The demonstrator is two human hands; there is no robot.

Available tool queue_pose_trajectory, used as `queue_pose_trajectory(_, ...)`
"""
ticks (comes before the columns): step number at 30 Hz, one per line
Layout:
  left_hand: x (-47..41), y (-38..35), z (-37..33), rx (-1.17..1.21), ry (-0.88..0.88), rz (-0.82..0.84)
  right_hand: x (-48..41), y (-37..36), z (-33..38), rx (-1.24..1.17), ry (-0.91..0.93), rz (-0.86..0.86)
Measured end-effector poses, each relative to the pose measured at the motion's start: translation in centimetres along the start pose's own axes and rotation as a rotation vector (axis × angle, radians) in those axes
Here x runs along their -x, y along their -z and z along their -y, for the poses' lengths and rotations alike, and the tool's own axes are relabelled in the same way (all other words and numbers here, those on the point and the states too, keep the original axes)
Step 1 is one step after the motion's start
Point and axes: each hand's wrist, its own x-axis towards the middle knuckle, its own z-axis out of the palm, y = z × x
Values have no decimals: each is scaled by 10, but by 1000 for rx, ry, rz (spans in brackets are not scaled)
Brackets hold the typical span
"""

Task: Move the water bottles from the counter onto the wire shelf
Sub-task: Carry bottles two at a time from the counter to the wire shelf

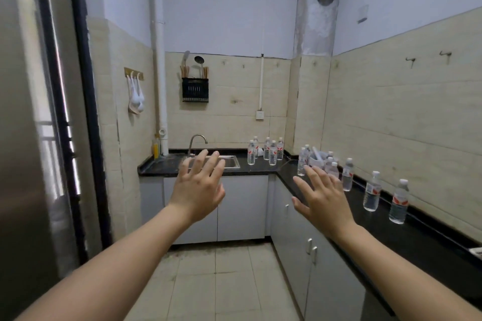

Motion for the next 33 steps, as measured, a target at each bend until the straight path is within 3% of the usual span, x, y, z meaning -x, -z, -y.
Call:
queue_pose_trajectory(9, -9, -146, 42, -43, 38, 303, -33, -117, 12, -35, 22, 72)
queue_pose_trajectory(14, -28, -220, 74, -5, -58, 270, -81, -173, 4, -11, 55, 45)
queue_pose_trajectory(20, -81, -290, 114, 75, 105, 167, -148, -232, -8, 9, -29, 20)
queue_pose_trajectory(33, -119, -430, 150, 210, 280, 215, -228, -402, -16, -10, 8, 92)
